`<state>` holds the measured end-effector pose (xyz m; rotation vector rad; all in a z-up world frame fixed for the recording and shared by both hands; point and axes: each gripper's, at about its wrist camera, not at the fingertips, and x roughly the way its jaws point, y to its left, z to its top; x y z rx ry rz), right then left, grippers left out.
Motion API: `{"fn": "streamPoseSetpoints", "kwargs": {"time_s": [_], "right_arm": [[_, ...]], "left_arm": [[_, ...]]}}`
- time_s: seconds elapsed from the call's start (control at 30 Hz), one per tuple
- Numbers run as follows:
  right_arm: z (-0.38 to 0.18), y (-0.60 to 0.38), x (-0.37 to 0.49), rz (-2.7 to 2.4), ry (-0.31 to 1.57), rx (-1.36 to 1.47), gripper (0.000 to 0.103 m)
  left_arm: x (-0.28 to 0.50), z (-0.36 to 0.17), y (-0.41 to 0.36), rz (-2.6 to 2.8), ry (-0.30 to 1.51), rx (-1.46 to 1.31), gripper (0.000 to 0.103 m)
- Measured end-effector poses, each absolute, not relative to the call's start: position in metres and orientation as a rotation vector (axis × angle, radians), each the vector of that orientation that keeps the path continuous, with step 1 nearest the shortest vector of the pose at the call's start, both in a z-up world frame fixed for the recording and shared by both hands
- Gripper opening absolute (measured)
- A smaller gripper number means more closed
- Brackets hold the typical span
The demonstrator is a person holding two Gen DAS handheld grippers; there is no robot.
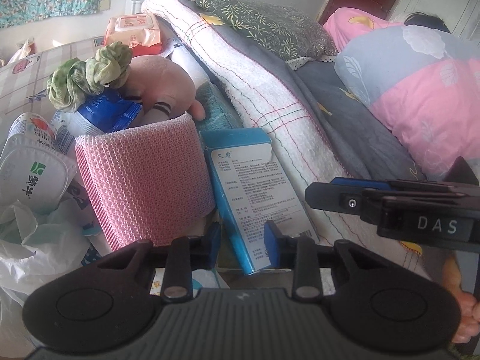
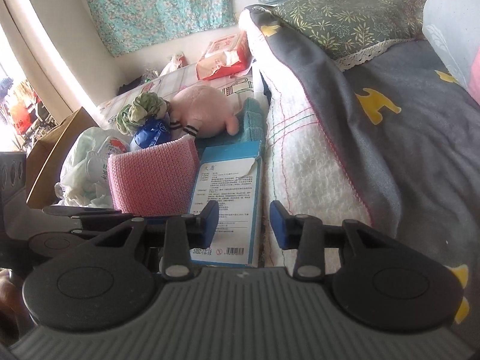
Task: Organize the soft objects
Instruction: 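Lift the medicine box with the left tool and carry it into the cardboard box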
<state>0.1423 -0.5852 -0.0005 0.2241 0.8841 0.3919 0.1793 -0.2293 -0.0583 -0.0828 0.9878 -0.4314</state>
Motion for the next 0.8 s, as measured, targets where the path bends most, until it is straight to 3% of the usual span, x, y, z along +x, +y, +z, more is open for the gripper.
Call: {"fn": "streamPoseSetpoints", "kwargs": {"time_s": [0.37,0.57,0.7,0.8], "right_arm": [[-0.025,-0.568,0.175,0.386,1.013,0.251,0.035],[-0.03,-0.577,0.184,0.366,1.058,0.345,0.036],[-0.037,-0.573,0.186,0.381,1.073,0.361,0.048],[-0.033,-0.565,0.182,0.372,1.056,0.321,0.05]], "left_arm": [[0.184,-0.06,-0.23,-0.476,0.988,-0.065,0.033],[0.187,-0.062,-0.235,-0.512,1.011,-0.068,0.04],[0.19,-0.063,-0.235,-0.514,1.02,-0.068,0.042],[0.19,-0.063,-0.236,-0.516,1.013,-0.064,0.042]]}}
